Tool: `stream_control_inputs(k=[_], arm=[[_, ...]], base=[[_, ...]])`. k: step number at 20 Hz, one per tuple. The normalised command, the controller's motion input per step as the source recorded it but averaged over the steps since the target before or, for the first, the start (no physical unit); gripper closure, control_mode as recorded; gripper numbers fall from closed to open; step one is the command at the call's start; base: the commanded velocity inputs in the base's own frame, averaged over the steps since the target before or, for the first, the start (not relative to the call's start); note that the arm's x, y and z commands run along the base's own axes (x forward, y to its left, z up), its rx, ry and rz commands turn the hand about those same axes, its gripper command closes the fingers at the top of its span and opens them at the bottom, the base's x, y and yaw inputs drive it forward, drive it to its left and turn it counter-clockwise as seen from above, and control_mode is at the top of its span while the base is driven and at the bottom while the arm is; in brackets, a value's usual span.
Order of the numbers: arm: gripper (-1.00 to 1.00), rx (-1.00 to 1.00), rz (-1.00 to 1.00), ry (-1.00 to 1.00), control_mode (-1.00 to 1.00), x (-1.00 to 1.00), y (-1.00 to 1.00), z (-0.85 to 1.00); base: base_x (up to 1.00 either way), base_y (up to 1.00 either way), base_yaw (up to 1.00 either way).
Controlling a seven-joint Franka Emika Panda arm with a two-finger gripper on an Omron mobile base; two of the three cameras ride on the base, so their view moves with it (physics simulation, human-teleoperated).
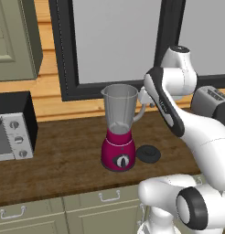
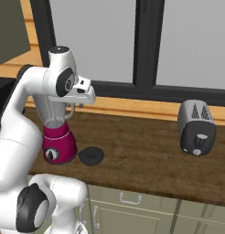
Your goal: Close the lid blender by securely placing the lid on top.
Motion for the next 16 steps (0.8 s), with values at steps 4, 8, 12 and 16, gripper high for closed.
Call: stream_control_inputs(k=[4,8,12,16], arm=[[-1.00,0.00,0.00,-0.02,-1.00,-0.12,-0.09,-0.07],[-1.00,0.09,0.04,-0.23,-1.00,-0.34,-0.57,-0.03],[-1.00,0.09,0.31,-0.19,-1.00,-0.07,-0.87,-0.15],[-1.00,0.00,0.55,-0.08,-1.00,0.00,-0.61,-0.59]], base=[[0.00,0.00,0.00],[0.00,0.00,0.00],[0.00,0.00,0.00],[0.00,0.00,0.00]])
